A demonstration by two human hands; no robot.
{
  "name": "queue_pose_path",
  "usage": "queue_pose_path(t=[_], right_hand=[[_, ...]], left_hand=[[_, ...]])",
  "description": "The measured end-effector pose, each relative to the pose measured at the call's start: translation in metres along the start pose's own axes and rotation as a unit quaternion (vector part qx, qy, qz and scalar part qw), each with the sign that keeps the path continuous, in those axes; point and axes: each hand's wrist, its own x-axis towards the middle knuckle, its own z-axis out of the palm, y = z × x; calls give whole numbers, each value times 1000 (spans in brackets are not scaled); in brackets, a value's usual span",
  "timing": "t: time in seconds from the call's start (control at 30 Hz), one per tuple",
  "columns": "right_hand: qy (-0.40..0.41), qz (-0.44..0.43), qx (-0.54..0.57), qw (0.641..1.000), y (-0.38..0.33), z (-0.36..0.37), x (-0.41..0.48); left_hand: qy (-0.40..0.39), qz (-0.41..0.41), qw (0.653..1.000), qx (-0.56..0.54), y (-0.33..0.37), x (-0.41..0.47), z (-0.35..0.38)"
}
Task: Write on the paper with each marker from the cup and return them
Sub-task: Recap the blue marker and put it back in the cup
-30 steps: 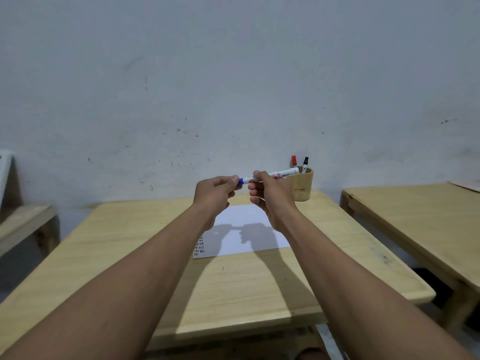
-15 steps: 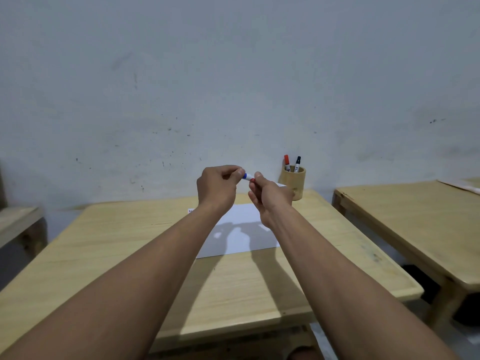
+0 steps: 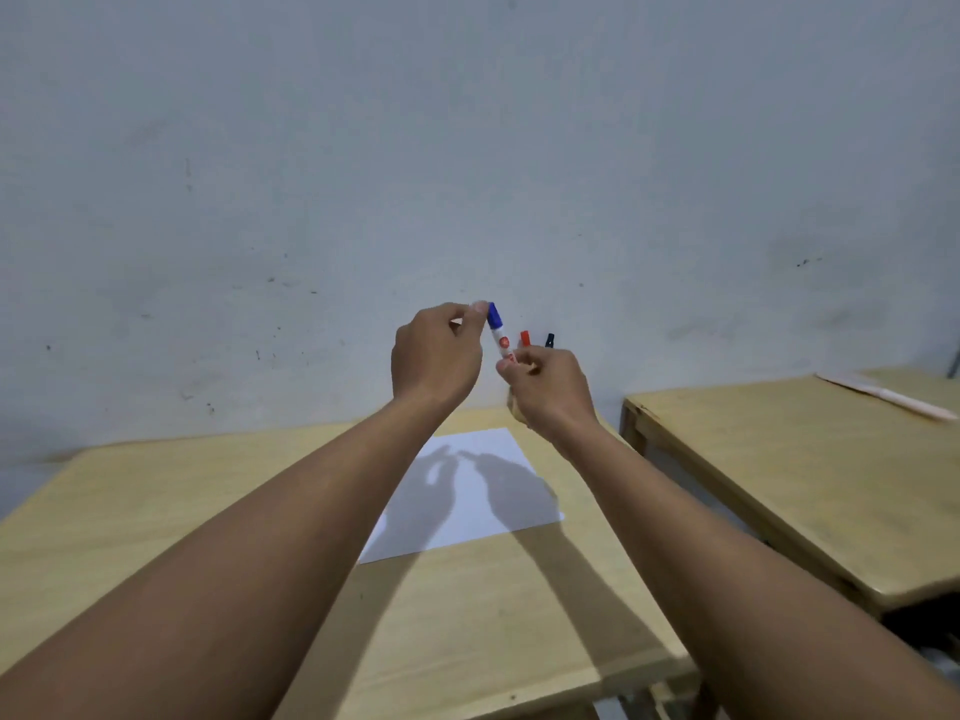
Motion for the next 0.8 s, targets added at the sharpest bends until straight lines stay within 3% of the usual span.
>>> queue_pose_path(t=[0.2,0.47,0.8], right_hand=[[10,-9,-44,999,14,-29,62],[29,-27,-98,994,36,-40,141],[-29,29,-172,984,85,-13,172]], left_hand=[[-34,-80,996,-15,-31,20,61],[-144,-105,984,-12,-74,43,149],[-153,-91,983,54,-99,55,204]])
